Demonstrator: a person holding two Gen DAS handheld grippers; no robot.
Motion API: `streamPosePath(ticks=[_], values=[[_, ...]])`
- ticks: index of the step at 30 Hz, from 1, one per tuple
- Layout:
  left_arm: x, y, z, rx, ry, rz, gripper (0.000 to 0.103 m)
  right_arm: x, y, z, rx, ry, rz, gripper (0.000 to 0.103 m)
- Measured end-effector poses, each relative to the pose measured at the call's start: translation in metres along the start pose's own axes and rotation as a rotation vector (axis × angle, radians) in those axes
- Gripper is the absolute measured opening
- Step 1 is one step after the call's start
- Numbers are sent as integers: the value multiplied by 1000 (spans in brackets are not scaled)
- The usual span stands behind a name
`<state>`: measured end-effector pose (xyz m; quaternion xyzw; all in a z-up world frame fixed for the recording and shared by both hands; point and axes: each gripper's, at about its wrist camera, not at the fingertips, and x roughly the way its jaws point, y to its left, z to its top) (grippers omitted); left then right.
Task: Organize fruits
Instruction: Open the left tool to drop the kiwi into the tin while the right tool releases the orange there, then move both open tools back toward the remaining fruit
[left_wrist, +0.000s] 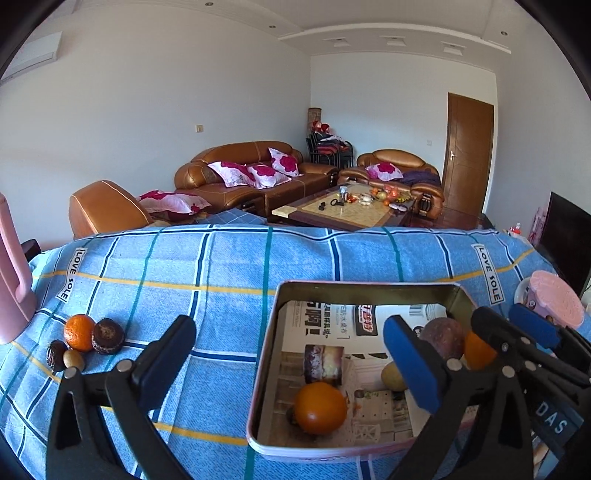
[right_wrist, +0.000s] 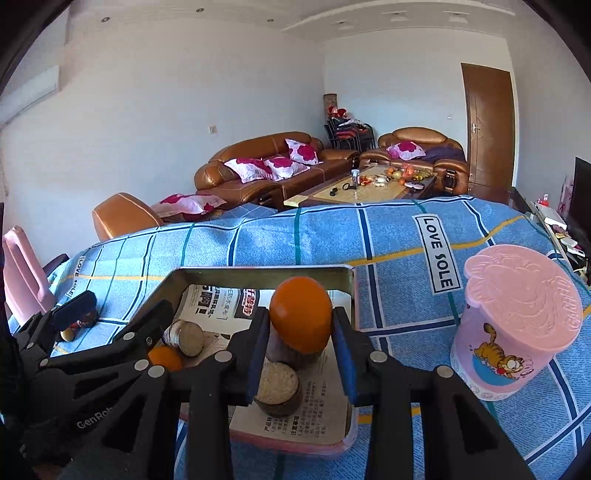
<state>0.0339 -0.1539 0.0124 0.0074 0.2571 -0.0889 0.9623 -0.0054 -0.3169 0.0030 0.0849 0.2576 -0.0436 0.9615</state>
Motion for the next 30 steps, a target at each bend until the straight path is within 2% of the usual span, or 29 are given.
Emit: streamPosePath(ticks=[1,3,7,15,19,25,30], values=[[0,3,1,-13,3,-8,103,-4,-2,1,12,-24,1,70],[-2,7,1,-23,5,-16,103,-14,-6,2,43,-83,17,86],[-5,8,0,1,-6,-2,103,-24,-6,3,46,-151,0,87],[-21,24,-5,51,-76,87,103,-45,7,-2,-46,-332,-148,87],[-27,38,-9,68,-98,112,103,-41,13,-3,-76,-313,-164,87],[-25,56,-15,94,-82,154,103,-39,18,-5,-73,-280,-204,87],[-26,72,-16,70,-62,161,103,-41,15,-7,-47,-269,-240,87]])
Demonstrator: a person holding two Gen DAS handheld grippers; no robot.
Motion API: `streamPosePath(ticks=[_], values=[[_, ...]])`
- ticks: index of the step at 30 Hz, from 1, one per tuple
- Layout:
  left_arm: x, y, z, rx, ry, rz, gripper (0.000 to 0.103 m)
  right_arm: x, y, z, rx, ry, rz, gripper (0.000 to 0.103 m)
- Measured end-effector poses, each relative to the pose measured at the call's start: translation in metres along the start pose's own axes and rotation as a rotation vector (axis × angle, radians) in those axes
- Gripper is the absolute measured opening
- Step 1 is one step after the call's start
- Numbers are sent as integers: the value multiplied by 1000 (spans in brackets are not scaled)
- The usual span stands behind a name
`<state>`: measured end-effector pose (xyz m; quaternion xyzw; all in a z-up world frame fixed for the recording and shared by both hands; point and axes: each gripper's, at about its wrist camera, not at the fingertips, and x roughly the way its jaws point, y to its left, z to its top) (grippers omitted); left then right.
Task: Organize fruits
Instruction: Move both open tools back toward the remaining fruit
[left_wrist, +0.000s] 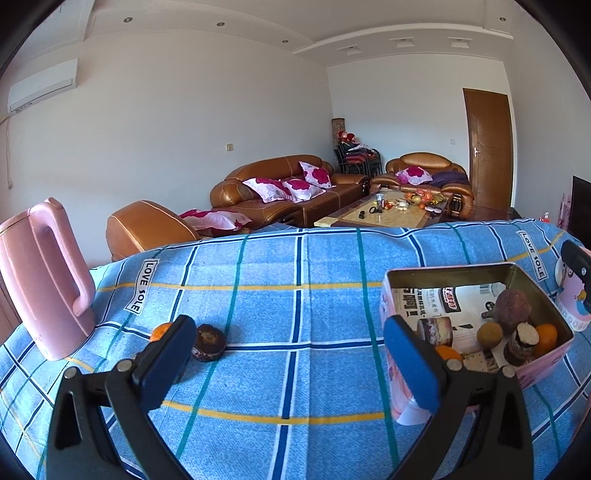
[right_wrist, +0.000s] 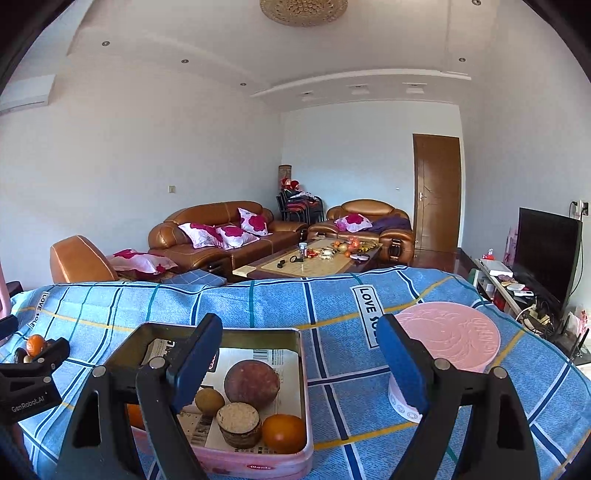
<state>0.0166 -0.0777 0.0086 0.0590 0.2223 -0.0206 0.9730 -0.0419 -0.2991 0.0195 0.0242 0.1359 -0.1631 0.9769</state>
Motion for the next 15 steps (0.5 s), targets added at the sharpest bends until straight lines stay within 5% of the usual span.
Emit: streamPosePath(ticks=[15], values=[[7,60,-9,-35,40,39,103,-17,42,-6,29,57,42,87]])
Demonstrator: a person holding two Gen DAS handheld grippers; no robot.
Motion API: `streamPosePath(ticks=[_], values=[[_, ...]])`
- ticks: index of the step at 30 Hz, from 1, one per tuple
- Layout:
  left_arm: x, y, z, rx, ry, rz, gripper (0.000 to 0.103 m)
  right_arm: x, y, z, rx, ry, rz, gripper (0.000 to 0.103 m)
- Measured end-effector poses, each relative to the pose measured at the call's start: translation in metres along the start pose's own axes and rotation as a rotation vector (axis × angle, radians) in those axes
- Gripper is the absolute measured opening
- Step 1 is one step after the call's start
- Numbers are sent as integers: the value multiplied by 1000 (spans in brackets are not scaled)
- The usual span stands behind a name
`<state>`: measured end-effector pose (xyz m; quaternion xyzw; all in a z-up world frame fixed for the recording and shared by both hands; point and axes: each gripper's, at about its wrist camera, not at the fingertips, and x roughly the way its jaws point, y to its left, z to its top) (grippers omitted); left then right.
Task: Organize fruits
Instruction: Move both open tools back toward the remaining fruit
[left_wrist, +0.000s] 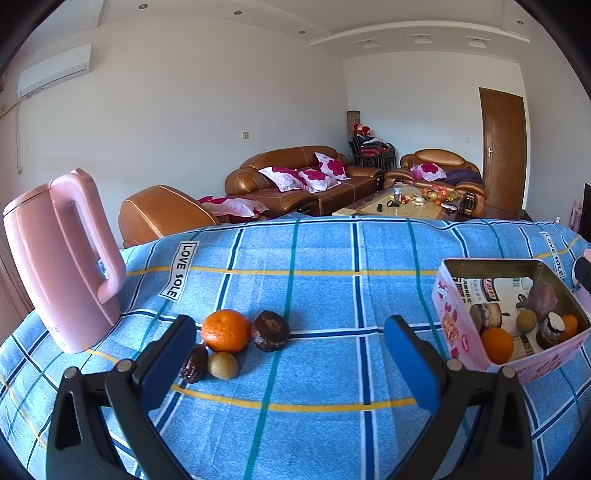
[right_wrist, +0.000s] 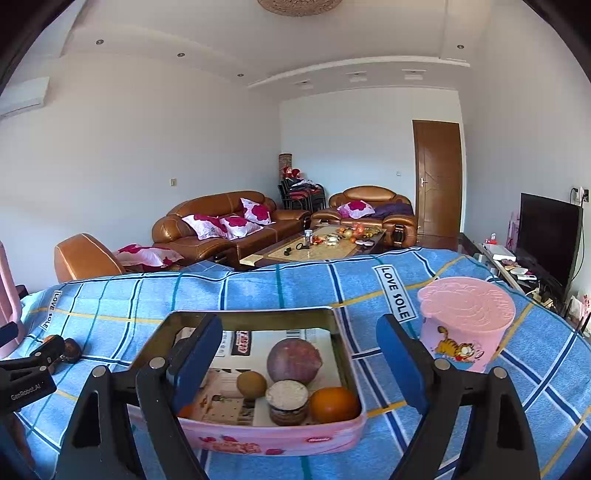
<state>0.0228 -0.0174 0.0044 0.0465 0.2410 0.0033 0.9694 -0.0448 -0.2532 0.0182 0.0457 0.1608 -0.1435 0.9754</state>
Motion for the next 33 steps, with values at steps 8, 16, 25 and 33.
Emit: streamPosePath(ticks=[8,16,25,33], values=[[9,36,-2,-27,20,24,103,-1,45,-5,-15,35,69,87],[18,67,-3,-49,40,37,103,0,93,-9,-44,58,139,87],[31,107,-6,-95,80,35,103,4,142,-14,-85,88,216,87],[45,142,-3,-90,163,140,103,20,185,-20,-138,193,300,87]])
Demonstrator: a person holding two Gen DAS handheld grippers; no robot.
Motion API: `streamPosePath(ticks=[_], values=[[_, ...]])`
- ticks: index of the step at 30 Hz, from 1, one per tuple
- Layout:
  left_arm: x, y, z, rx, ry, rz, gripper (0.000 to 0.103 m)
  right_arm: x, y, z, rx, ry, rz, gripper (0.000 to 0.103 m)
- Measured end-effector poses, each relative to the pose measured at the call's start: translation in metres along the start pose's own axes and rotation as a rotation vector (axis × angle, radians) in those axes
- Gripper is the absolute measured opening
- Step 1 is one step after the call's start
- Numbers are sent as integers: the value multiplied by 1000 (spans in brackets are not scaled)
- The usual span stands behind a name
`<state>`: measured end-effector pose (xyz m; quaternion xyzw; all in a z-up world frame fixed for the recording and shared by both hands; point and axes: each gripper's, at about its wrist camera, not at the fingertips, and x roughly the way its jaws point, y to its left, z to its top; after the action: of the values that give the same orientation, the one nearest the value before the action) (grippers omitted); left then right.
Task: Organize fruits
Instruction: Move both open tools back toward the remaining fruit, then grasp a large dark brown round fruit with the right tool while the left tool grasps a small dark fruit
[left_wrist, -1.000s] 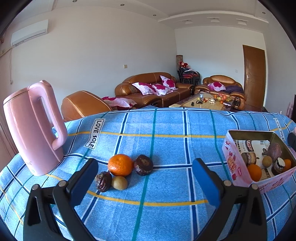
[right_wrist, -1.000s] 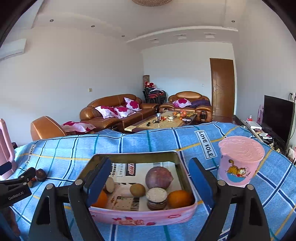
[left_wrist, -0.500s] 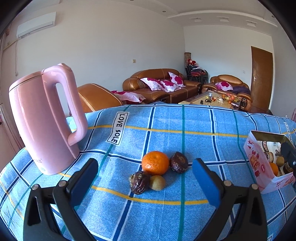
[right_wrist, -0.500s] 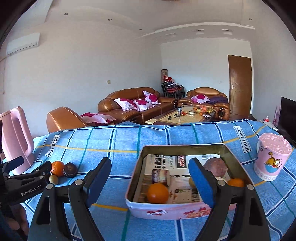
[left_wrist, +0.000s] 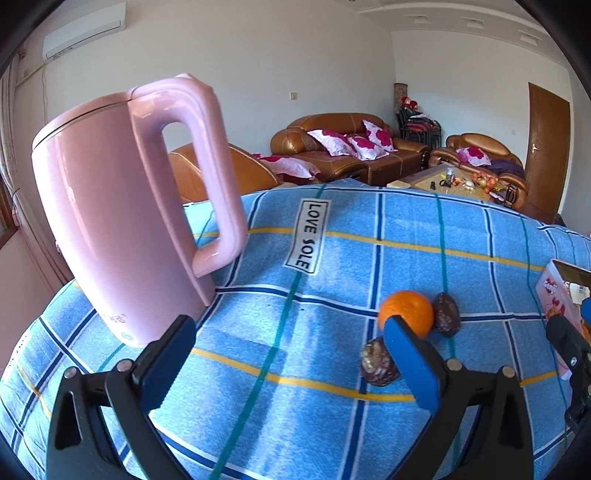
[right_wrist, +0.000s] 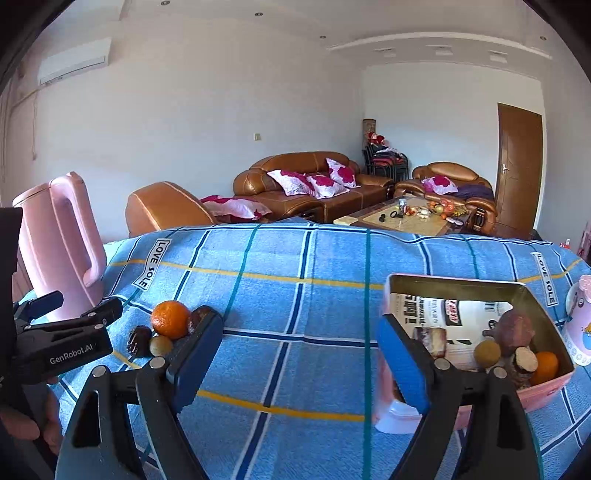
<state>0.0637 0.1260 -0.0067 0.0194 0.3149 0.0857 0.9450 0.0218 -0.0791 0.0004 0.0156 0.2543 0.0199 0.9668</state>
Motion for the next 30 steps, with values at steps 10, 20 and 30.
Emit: streamPosePath(ticks=[10,20,30], values=[[0,42,4,-94,-23,61,103,66,36,4,-27,234,186,60],[7,23,2,-40,-10,8,103,113,51,11,1,352,202,56],[6,10,2,26,-28,-3,103,123,65,13,-39,378,180,44]])
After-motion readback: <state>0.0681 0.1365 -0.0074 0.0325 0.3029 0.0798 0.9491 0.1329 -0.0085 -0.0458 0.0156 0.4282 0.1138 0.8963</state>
